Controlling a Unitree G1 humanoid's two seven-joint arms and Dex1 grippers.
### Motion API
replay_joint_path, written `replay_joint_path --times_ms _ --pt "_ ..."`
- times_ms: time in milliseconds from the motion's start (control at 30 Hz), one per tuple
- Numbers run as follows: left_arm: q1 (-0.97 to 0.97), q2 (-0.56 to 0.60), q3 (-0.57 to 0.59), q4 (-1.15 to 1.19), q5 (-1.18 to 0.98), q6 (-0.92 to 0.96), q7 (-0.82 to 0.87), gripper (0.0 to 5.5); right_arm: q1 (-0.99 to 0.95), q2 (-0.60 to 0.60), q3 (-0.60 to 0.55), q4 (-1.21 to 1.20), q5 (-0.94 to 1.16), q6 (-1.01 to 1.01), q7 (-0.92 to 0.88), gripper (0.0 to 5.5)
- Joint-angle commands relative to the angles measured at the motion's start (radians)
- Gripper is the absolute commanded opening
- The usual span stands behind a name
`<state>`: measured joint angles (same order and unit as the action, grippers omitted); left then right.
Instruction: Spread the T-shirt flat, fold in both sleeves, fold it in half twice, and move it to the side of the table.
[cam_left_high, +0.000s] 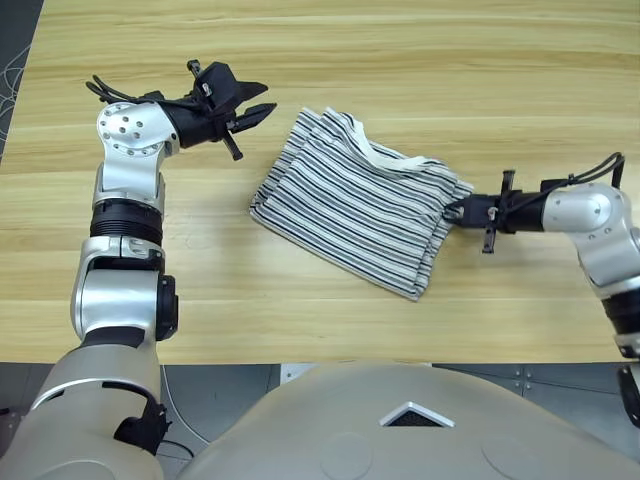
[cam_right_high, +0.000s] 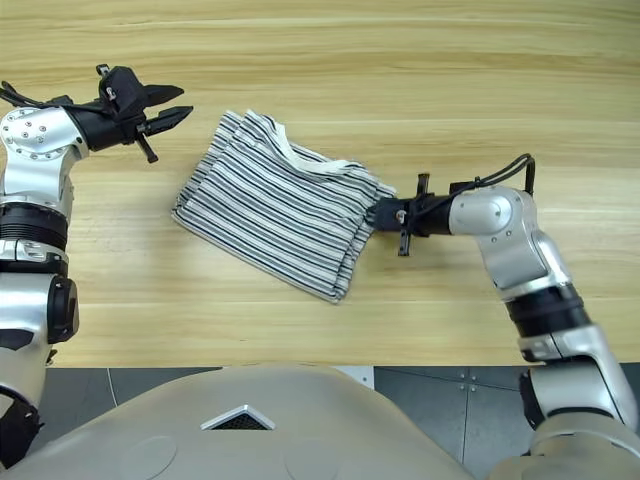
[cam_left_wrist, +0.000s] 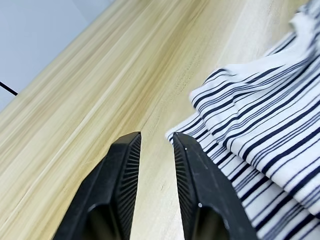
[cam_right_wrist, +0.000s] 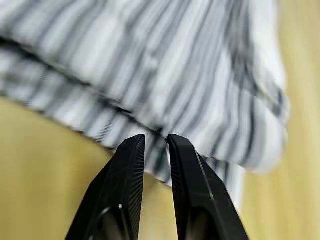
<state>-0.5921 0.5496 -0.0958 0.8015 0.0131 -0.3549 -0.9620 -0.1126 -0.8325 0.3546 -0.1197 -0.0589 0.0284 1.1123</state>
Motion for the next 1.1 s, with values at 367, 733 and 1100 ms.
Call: replay_joint_path --times_ms 367,733,1100 --pt "0.005 -0.005 0.004 -0.012 -0.001 0.024 0.003 1.19 -0.284 0.351 -0.098 -0.012 0.471 0.412 -0.204 0.88" --pt "0.007 -0.012 -0.004 -0.018 0.001 0.019 -0.007 1.19 -0.483 0.632 0.240 0.861 -0.030 -0.065 -0.272 0.88" --pt "0.022 -0.015 0.003 -0.039 -0.001 0.022 0.014 1.19 -0.548 0.409 0.288 1.078 -0.315 -0.176 -0.412 0.88"
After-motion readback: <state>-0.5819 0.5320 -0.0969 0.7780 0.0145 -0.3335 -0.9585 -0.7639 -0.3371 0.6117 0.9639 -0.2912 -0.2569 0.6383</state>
